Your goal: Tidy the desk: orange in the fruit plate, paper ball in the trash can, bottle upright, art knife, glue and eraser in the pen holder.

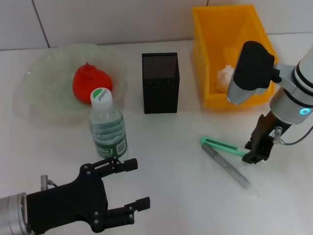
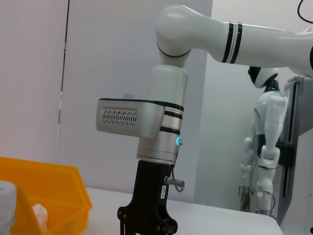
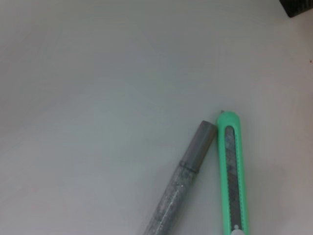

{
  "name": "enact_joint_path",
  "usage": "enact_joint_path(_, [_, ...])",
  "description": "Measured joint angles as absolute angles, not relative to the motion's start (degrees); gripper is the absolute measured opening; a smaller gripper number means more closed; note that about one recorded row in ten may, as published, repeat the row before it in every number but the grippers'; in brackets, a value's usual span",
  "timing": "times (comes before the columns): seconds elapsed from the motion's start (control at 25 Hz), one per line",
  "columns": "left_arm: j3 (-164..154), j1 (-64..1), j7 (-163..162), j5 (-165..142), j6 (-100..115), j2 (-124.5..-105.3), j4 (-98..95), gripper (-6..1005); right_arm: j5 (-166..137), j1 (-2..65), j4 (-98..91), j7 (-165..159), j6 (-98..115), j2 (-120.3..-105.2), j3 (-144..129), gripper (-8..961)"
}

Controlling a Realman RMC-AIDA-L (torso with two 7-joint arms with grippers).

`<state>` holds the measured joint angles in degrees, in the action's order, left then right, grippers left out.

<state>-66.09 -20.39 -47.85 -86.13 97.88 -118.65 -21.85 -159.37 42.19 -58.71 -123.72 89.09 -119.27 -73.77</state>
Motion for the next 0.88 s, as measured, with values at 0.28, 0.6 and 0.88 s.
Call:
enact_joint_path(0.28, [-66.1,-20.4,-47.7,-86.1,97.9,-118.65,-21.9,773,-159.8,42.2,-58.4,-123.8,88.5,-119.26,-73.8,274])
enact_joint_path(0.6, [-66.1,-20.5,-47.9,-86.0,97.9,-118.65,-22.1,772,-159.8,42.9,-56.8,-123.8,88.4,-119.24,-75.0,165])
enact_joint_path(0.88, [-66.1,-20.6,-48.1,-86.0,98.2,-118.57,-22.2,773,-159.6,41.4,-62.0,-124.6,90.9,-119.23,-74.2,166])
